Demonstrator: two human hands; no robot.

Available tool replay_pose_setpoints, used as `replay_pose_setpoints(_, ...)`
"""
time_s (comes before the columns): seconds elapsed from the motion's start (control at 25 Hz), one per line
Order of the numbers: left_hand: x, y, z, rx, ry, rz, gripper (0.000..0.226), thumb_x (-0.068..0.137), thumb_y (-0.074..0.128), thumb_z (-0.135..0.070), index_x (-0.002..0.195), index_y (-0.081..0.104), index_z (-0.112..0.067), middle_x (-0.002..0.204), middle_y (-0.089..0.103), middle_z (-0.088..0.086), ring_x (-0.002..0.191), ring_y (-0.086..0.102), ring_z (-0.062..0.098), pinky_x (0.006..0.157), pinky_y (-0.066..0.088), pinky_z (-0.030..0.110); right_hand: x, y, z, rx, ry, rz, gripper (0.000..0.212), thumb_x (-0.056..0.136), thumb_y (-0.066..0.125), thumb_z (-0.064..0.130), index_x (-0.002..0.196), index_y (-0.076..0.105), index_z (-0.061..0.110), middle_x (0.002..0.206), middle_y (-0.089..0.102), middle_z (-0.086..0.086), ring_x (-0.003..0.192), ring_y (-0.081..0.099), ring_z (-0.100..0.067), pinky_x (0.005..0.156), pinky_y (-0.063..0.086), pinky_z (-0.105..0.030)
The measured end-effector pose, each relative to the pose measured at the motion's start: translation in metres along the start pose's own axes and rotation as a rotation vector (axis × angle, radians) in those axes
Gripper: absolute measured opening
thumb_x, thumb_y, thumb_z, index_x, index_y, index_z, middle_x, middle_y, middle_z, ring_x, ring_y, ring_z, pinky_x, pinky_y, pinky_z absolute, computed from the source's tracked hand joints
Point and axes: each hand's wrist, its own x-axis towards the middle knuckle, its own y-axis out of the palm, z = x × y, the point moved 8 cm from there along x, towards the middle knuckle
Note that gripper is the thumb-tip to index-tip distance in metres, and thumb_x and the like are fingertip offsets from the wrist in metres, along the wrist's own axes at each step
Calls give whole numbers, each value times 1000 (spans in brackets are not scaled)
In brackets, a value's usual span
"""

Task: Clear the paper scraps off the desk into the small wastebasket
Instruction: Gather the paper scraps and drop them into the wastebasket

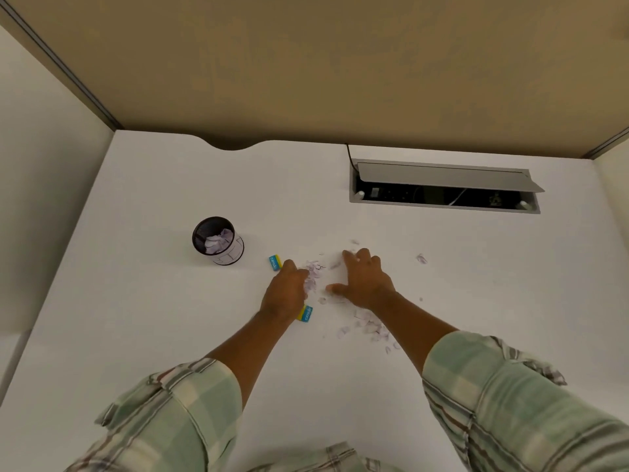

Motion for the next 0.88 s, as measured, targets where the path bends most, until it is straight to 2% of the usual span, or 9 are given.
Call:
replay_pose_setpoints(0.12, 4, 5, -2, -6, 34, 13, 24, 92, 63, 4, 116, 61, 4, 117, 63, 21, 104, 69, 36, 88, 59, 43, -9, 20, 29, -122, -122, -3, 74, 84, 74, 43, 146, 36, 29, 146, 33, -12, 128, 40, -34, 89, 55, -46)
replay_pose_setpoints(0.2, 5, 2, -2, 2, 14, -22, 20, 94, 65, -5, 112, 70, 0, 116, 65, 17, 103, 69, 31, 88, 55, 34, -17, 26, 40, -194, -189, -77, 48, 90, 71, 19, 134, 52, 22, 136, 42, -13, 119, 48, -33, 80, 55, -40)
replay_pose_setpoints(0.32, 5, -2, 3, -49, -37, -62, 17, 90, 72, -8, 106, 77, -3, 111, 73, 15, 101, 70, 28, 91, 57, 33, -22, 30, 39, -184, -190, -117, 35, 91, 67, 9, 125, 61, 18, 123, 52, -13, 111, 55, -30, 82, 55, -37)
replay_pose_setpoints(0.44, -2, -12, 13, -207, -114, -160, 16, 88, 73, -3, 103, 79, -2, 107, 77, 14, 98, 73, 24, 94, 58, 34, -18, 20, 18, 128, -50, -129, 31, 93, 57, 1, 117, 70, 16, 116, 62, -11, 104, 64, -28, 85, 55, -32)
replay_pose_setpoints(0.52, -12, -19, 20, -316, -162, -216, 16, 85, 76, -2, 101, 81, -4, 104, 79, 11, 94, 74, 20, 91, 59, 29, -19, 10, -1, 470, 101, -161, 26, 87, 64, -2, 102, 78, 15, 111, 71, -5, 96, 69, -22, 81, 56, -24)
replay_pose_setpoints(0.64, -26, -30, 28, -519, -220, -271, 17, 81, 81, -5, 98, 82, -9, 98, 80, 7, 79, 71, 10, 70, 57, 9, -29, 5, -12, 1046, 271, -143, 16, 78, 82, -1, 88, 80, 10, 102, 74, -7, 79, 75, -25, 79, 64, -34)
replay_pose_setpoints(0.68, -31, -34, 31, -601, -243, -285, 18, 80, 83, -6, 97, 82, -11, 96, 80, 6, 76, 71, 9, 65, 56, 8, -33, 4, -8, 1185, 286, -112, 16, 77, 83, -3, 89, 79, 6, 97, 73, -9, 72, 74, -26, 76, 65, -37)
replay_pose_setpoints(0.8, -49, -57, 44, -840, -296, -352, 20, 73, 86, -4, 83, 83, -20, 86, 79, -2, 81, 75, 18, 67, 63, 22, -36, -10, 23, 1289, 203, -80, 17, 77, 81, -6, 93, 77, 0, 88, 72, -11, 67, 72, -22, 75, 65, -37)
replay_pose_setpoints(0.88, -59, -82, 56, -897, -299, -437, 28, 71, 86, -3, 71, 79, -30, 77, 78, -10, 79, 76, 18, 61, 60, 19, -35, -24, 55, 1299, 128, -74, 17, 78, 80, -7, 93, 76, -1, 87, 73, -12, 70, 72, -23, 77, 65, -38)
